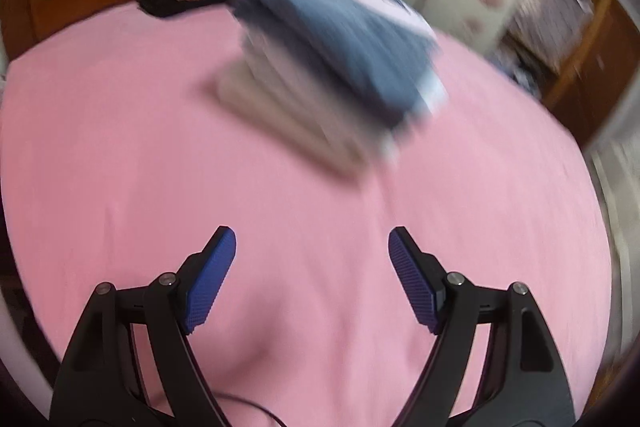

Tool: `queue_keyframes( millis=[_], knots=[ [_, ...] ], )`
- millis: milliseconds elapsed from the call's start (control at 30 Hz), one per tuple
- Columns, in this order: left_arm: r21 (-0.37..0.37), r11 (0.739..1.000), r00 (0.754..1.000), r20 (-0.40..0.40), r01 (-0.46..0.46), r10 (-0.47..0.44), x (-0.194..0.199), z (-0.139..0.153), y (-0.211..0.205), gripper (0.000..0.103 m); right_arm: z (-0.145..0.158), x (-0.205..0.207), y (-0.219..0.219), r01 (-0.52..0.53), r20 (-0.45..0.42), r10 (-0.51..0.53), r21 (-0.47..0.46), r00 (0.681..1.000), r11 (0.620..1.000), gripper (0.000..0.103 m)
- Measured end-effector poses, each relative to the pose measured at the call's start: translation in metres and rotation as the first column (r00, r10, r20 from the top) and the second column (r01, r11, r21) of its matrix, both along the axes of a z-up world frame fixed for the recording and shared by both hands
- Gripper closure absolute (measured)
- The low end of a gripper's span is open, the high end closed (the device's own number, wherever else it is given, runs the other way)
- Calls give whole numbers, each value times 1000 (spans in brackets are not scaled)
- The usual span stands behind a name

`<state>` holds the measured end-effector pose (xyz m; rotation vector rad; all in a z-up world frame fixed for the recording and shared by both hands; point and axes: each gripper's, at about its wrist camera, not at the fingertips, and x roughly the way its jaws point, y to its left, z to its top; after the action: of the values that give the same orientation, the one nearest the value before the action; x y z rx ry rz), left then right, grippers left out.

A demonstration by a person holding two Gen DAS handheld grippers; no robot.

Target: Fold large clothes

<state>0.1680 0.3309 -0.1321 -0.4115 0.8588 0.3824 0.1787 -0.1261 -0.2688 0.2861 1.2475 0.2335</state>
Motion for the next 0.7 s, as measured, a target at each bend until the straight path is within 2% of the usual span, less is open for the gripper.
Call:
queue_keyframes(
  millis=[100,133,200,267,333,367,433,500,567,600,700],
  knots=[
    [-30,997,992,-92,78,-80,-48,-17,-73,26,4,-60,-44,20,-3,-20,-28,1000,999,12],
    [-38,994,987,-116,103,-107,-62,-21,-94,26,5,-81,-60,36,-20,-37,-58,999,998,7],
    [-53,983,968,-177,173,-180,-97,-25,-145,26,10,-119,-92,65,-69,-75,-140,995,988,6],
    [-46,964,940,-216,260,-264,-131,-23,-195,26,15,-158,-124,89,-114,-113,-197,987,976,5],
    [-52,946,912,-255,320,-322,-156,-21,-231,26,25,-199,-161,135,-143,-166,-208,976,969,5],
    [-75,929,881,-297,362,-367,-174,-18,-256,26,32,-219,-180,173,-153,-208,-212,966,962,5],
    [-117,893,838,-311,435,-449,-195,-4,-291,26,47,-247,-210,246,-160,-278,-195,947,950,5],
    [-109,865,805,-322,491,-498,-212,14,-322,26,71,-274,-241,324,-139,-347,-165,928,932,4],
    [-116,829,765,-331,547,-552,-223,37,-353,26,94,-286,-259,337,-136,-359,-160,924,928,3],
    [-110,821,759,-327,561,-562,-226,51,-364,26,102,-278,-257,333,-134,-356,-163,925,929,3],
    [-35,828,777,-324,560,-539,-225,93,-389,26,148,-276,-260,303,-83,-320,-165,944,938,3]
  ],
)
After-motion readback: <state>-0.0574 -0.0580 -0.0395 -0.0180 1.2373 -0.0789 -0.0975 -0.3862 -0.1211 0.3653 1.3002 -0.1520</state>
